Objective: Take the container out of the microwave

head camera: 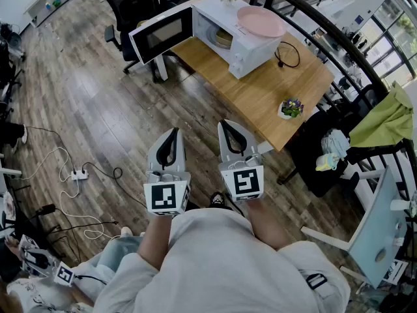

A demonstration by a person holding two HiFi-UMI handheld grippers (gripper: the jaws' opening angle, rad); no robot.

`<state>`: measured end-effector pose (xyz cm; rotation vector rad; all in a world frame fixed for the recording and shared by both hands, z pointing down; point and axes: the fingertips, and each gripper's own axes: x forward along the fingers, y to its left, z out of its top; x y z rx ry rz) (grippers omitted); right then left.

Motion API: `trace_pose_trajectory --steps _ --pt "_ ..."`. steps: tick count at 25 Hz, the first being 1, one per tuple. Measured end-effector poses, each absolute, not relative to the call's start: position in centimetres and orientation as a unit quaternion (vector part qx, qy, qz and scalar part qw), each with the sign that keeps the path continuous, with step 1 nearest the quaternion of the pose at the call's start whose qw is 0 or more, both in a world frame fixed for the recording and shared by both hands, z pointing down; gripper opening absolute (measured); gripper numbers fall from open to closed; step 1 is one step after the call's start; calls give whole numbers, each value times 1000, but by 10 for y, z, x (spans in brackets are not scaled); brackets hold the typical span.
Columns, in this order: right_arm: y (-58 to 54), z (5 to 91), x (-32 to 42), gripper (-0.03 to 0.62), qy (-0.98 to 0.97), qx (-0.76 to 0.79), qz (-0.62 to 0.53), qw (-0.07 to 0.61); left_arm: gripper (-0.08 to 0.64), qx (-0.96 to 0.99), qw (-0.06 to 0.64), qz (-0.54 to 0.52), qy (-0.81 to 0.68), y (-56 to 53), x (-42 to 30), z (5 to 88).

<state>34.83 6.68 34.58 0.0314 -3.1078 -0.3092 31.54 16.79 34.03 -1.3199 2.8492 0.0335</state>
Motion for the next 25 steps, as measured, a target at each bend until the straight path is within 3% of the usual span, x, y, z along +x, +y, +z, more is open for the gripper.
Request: trace_pose_trajectory --steps 25 --pt "141 369 321 43 -993 51 -105 29 2 -473 -29 18 881 235 279 368"
